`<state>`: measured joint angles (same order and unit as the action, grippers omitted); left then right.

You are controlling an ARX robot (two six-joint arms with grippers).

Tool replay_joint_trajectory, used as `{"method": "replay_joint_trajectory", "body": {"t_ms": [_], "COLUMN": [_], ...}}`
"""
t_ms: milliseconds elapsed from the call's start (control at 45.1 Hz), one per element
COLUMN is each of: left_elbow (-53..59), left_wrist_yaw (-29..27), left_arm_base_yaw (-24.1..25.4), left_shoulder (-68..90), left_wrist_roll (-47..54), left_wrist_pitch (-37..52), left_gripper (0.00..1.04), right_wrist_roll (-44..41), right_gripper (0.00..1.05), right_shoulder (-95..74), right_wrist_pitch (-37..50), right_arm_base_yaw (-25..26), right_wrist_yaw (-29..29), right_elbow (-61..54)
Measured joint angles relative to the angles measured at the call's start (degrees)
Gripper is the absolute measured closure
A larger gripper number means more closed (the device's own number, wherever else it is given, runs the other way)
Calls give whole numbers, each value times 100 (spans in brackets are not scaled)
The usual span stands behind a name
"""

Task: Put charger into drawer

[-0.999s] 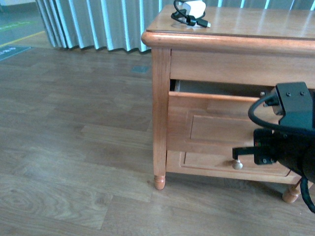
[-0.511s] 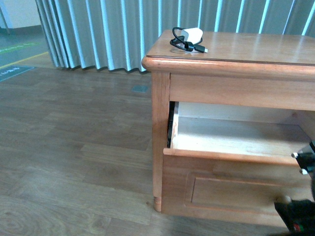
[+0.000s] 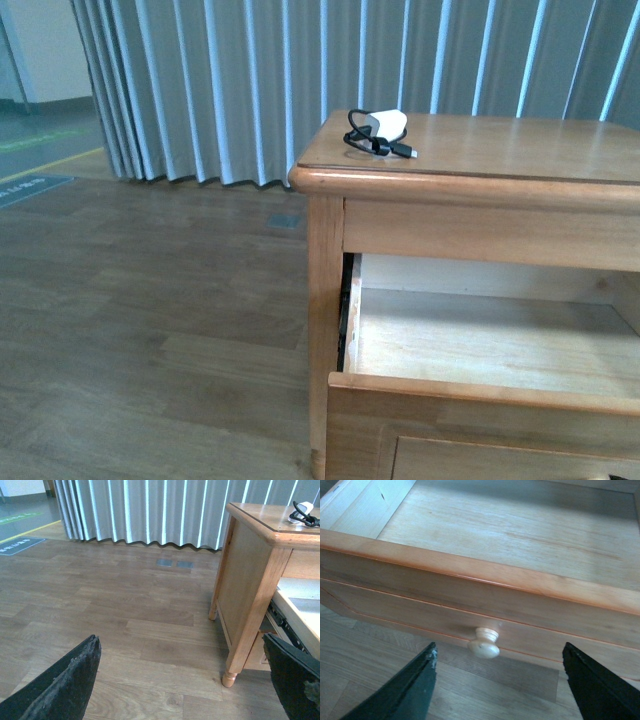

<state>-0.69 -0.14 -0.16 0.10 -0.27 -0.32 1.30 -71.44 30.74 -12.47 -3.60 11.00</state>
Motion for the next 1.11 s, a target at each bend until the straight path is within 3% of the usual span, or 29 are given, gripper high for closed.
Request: {"method": "replay_joint_trajectory", "body": {"t_ms": [133, 355, 488, 710, 1110], "left_elbow": [0, 0, 0, 0, 0], "left_wrist_yaw": [0, 0, 0, 0, 0], "left_arm_base_yaw": [0, 0, 0, 0, 0], "left_shoulder": [0, 0, 0, 0, 0], "left_wrist_roll": [0, 2, 0, 2, 0], "left_wrist_pitch": [0, 0, 0, 0, 0], "left_gripper": [6, 6, 6, 6, 6], "right_wrist_roll": [-33, -164, -105, 503, 656], "right_gripper": [6, 8, 8, 8, 8], "right_shoulder": [1720, 3571, 4577, 5442, 5499], "right_wrist_pitch": [-1375, -2590, -3206, -3735, -3735], "right_arm_base_yaw": [516, 1272, 1849, 3322, 3436], "right_wrist_yaw": [223, 649, 1209, 2194, 2238], "right_elbow": [-11, 177, 214, 153, 125]}}
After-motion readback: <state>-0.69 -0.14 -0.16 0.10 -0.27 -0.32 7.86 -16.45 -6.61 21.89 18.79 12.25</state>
